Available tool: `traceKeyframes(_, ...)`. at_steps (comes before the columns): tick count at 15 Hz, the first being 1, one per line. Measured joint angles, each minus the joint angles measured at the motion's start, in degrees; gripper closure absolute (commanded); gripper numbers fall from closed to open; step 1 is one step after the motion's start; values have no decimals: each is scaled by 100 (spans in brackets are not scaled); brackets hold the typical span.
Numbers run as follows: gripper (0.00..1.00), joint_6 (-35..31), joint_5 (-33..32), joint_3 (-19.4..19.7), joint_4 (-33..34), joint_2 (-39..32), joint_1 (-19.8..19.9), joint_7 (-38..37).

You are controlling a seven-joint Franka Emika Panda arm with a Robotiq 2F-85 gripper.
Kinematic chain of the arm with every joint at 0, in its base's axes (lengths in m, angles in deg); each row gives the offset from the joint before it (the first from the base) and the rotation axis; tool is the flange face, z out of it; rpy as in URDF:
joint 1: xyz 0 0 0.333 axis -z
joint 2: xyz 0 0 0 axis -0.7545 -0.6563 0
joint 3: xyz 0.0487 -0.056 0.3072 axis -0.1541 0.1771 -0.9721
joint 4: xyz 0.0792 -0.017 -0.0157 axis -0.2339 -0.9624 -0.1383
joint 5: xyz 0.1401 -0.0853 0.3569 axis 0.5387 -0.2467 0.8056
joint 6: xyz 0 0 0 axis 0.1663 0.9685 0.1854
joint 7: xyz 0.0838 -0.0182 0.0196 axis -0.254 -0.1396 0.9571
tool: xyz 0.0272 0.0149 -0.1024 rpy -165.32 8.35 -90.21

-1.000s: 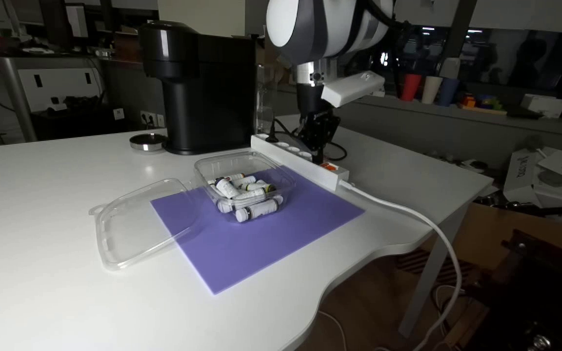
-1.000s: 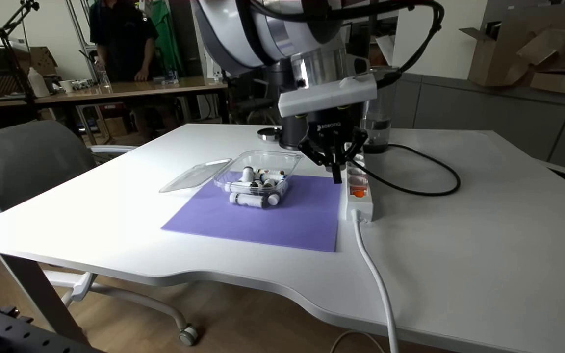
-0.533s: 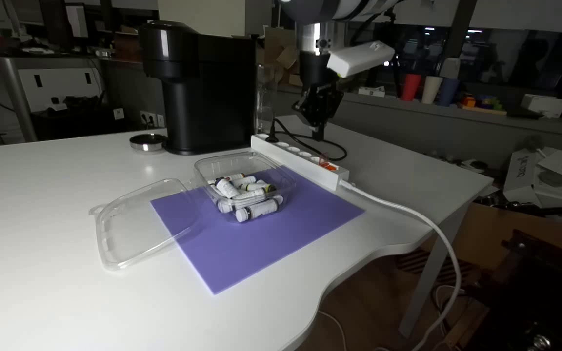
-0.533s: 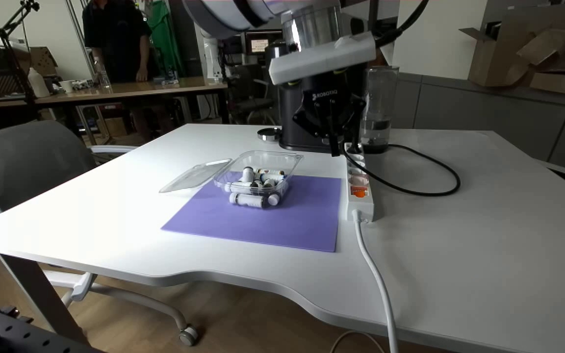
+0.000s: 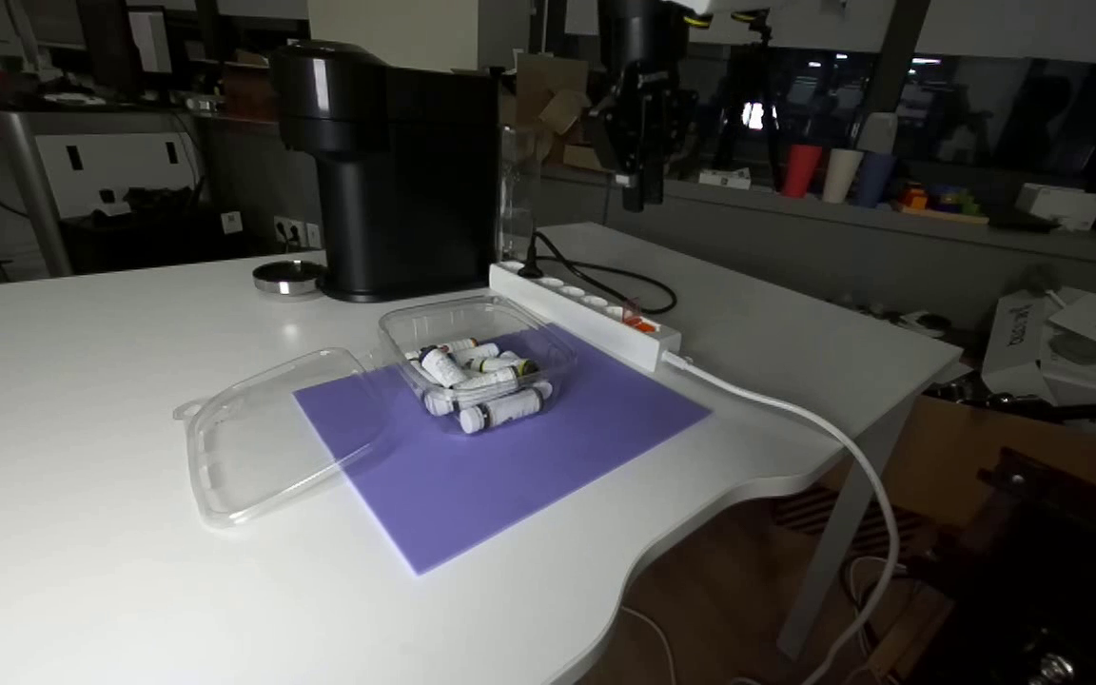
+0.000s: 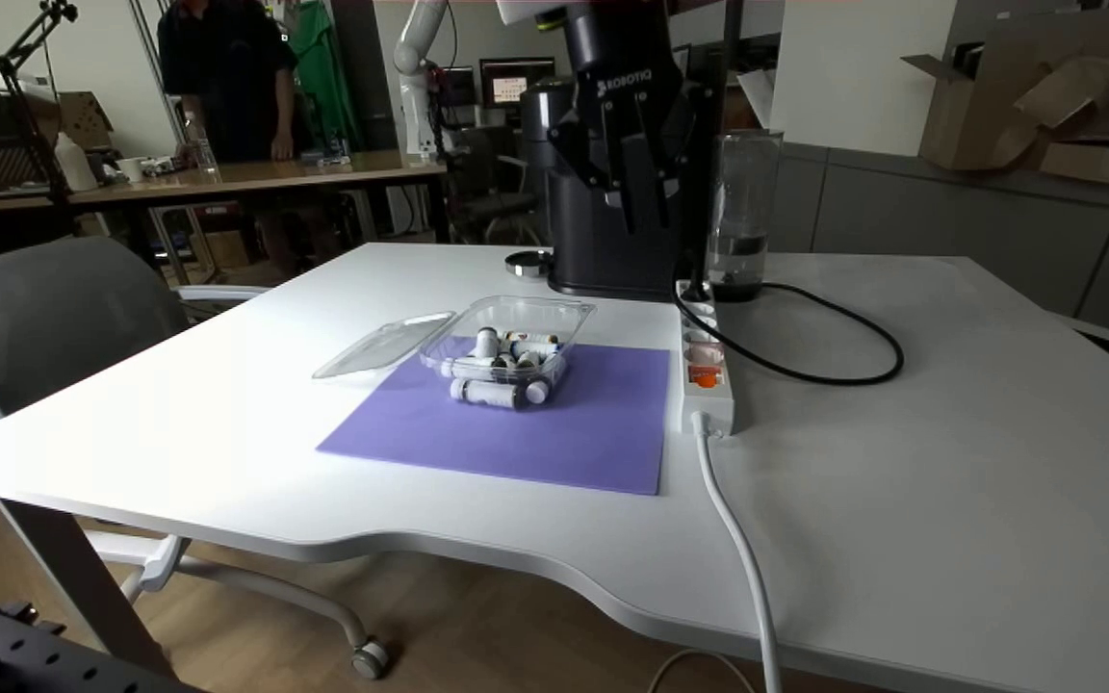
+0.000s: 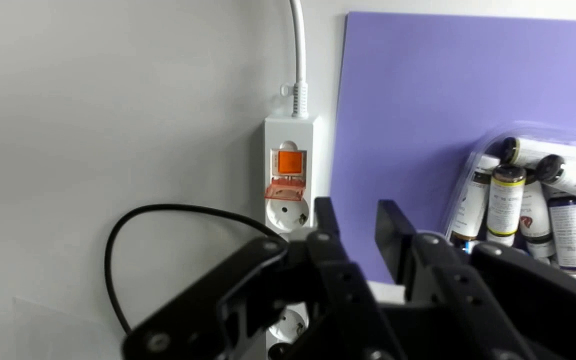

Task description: Turn on the switch of the adapter

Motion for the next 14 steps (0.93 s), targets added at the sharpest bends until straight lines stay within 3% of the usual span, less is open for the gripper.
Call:
traceKeyframes(3, 20, 558, -110, -25, -22, 360, 1, 0)
traceKeyframes(6, 2, 648, -242, -26, -156, 722, 28, 0)
traceKeyframes(14, 0, -141, -626, -11, -482, 1191, 267, 1)
